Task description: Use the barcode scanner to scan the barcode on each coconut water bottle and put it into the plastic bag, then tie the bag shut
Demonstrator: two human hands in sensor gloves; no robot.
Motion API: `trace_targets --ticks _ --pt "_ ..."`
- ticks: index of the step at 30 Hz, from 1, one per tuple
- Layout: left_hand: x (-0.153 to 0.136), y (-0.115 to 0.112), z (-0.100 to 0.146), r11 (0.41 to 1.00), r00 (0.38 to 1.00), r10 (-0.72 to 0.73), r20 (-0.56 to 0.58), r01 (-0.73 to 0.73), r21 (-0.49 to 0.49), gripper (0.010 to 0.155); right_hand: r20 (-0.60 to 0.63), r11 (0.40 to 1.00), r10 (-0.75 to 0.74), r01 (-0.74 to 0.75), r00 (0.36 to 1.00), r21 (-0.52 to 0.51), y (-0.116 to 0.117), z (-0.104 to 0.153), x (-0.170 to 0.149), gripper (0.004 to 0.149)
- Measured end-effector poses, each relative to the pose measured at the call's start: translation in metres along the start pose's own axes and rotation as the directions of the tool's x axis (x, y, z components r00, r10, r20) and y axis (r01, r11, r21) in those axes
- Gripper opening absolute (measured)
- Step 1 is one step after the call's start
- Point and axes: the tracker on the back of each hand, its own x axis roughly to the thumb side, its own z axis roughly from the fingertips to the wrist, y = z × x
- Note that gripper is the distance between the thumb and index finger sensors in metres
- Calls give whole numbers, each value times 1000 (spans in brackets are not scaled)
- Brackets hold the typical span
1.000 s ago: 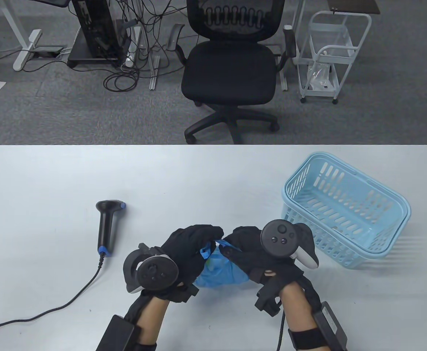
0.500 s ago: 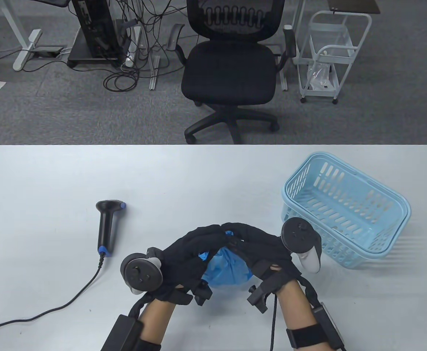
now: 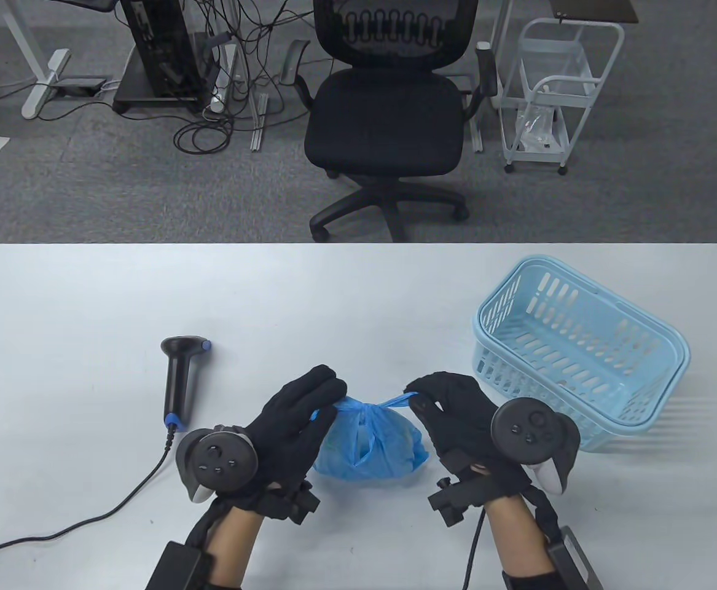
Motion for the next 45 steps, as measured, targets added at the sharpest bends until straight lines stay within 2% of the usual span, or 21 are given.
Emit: trace_targets --ticks 1,3,6,9,16,26,28,30,31,35,37,39,41,44,45 --pt "-4 4 3 998 999 -8 -43 5 -70 46 -20 1000 -3 3 1000 6 -2 2 -5 32" --pt "-12 9 10 991 995 -11 -94 -1 -131 46 -61 1000 -5 6 998 16 -4 7 -18 32" --pt "-25 14 18 993 990 -20 -141 3 -115 46 -98 999 26 -24 995 23 -3 14 -34 32" --pt "-44 13 24 990 975 56 -215 -81 -111 46 -172 999 1 6 985 39 -2 16 -56 32" --pt "-67 6 33 974 942 126 -312 -177 -142 45 -260 996 -10 33 966 84 5 18 -78 32" --pt "-72 5 36 976 942 110 -318 -163 -145 47 -262 992 96 -69 960 110 16 21 -78 33" --pt "-69 6 35 977 950 70 -304 -127 -172 54 -247 984 149 -120 957 130 15 22 -74 35" --pt "-65 10 34 975 959 18 -283 -80 -210 66 -238 982 165 -138 957 127 13 25 -70 39" --pt "-61 14 33 972 962 -8 -271 -56 -228 72 -230 975 204 -177 952 131 12 28 -66 46" --pt "-44 27 31 953 959 -201 -199 145 -264 87 -190 899 419 -376 888 226 16 31 -58 67" --pt "-37 31 32 906 922 -352 -160 294 -303 90 -147 844 514 -467 845 265 23 31 -53 74" --pt "-33 33 34 849 874 -462 -148 388 -359 91 -98 762 619 -566 779 315 31 32 -48 77" --pt "-34 33 37 810 842 -521 -140 437 -390 93 -50 686 696 -643 716 340 38 32 -45 81" --pt "-39 28 41 779 813 -561 -156 456 -429 95 -4 621 746 -692 666 367 47 33 -43 83" --pt "-41 27 43 749 789 -597 -148 481 -457 96 7 605 756 -703 655 374 50 33 -43 84"
